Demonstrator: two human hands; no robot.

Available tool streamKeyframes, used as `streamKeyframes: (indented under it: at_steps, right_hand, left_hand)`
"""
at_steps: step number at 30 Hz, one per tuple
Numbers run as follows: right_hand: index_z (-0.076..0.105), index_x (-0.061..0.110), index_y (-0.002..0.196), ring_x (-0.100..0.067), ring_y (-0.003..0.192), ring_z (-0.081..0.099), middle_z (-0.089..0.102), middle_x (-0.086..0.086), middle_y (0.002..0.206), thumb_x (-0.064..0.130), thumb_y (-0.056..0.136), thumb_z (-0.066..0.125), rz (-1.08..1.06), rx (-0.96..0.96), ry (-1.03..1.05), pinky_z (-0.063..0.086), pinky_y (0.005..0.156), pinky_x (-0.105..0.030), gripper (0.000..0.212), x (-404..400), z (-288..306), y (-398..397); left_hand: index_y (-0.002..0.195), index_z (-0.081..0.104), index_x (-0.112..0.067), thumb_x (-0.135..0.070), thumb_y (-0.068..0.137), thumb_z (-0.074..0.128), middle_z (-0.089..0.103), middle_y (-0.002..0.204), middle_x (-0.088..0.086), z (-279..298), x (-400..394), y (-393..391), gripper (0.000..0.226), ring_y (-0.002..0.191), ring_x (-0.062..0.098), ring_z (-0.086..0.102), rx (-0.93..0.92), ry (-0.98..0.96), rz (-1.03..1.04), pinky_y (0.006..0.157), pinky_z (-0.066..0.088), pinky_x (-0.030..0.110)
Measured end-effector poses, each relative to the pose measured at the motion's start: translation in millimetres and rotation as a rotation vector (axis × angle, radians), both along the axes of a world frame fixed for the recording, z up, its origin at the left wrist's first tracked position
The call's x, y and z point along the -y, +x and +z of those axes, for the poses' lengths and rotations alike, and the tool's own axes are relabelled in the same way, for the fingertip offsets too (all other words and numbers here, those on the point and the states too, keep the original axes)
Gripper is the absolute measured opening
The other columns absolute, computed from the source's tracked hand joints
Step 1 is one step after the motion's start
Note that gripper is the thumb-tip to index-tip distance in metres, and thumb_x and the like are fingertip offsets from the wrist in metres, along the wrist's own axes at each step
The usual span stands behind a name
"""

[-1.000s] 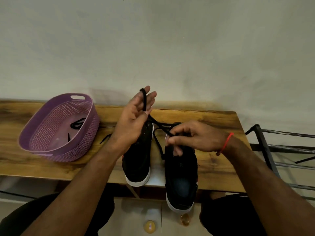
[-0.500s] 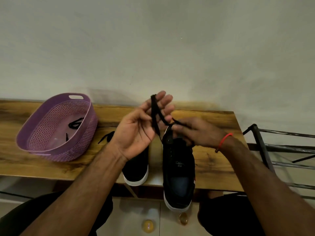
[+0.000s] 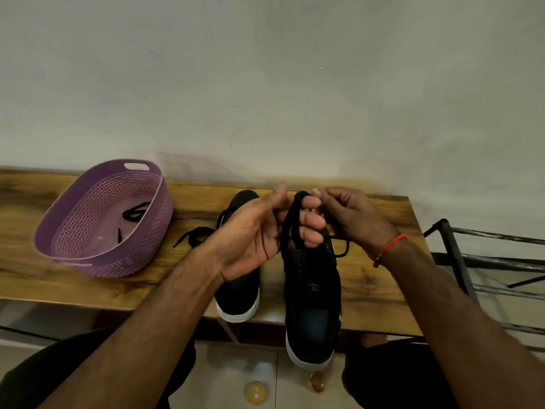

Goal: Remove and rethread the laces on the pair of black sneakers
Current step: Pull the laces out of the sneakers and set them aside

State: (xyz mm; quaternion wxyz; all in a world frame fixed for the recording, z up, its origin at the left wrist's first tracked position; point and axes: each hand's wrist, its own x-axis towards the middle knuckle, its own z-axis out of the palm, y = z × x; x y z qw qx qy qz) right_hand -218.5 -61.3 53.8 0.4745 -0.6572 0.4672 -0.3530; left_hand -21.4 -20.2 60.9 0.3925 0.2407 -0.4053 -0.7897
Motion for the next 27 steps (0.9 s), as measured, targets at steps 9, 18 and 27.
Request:
streamKeyframes:
  at_steps: [9, 18, 27]
  right_hand:
    - [0.037, 0.024, 0.055, -0.008, 0.035, 0.016, 0.023, 0.008, 0.045, 0.043, 0.092, 0.064, -0.292, 0.43, 0.508, 0.019, 0.036, -0.015, 0.05, 13, 7, -24]
    - [0.065, 0.024, 0.117, -0.009, 0.119, 0.055, 0.062, 0.009, 0.125, 0.036, 0.098, 0.059, -0.057, -0.4, -0.212, 0.045, 0.1, -0.032, 0.023, 2, -12, -12]
    - [0.067, 0.001, 0.103, -0.004, 0.077, 0.065, 0.072, -0.008, 0.084, 0.016, 0.103, 0.05, 0.339, -0.216, -0.105, 0.048, 0.074, -0.018, 0.023, -11, -15, 17]
  left_hand:
    - [0.108, 0.068, 0.001, -0.018, 0.101, 0.053, 0.058, 0.07, 0.007, 5, 5, 22, 0.025, 0.052, 0.012, 0.049, 0.433, -0.064, -0.086, 0.058, 0.049, 0.026]
    - [0.09, 0.079, -0.013, -0.022, 0.094, 0.051, 0.072, 0.078, 0.004, 9, 4, 15, 0.03, 0.059, 0.011, 0.068, 0.046, 0.109, 0.066, 0.062, 0.06, 0.027]
    - [0.098, 0.078, -0.009, -0.032, 0.096, 0.048, 0.077, 0.098, 0.008, 10, 8, 11, 0.038, 0.085, 0.017, 0.076, -0.135, 0.162, 0.231, 0.074, 0.062, 0.03]
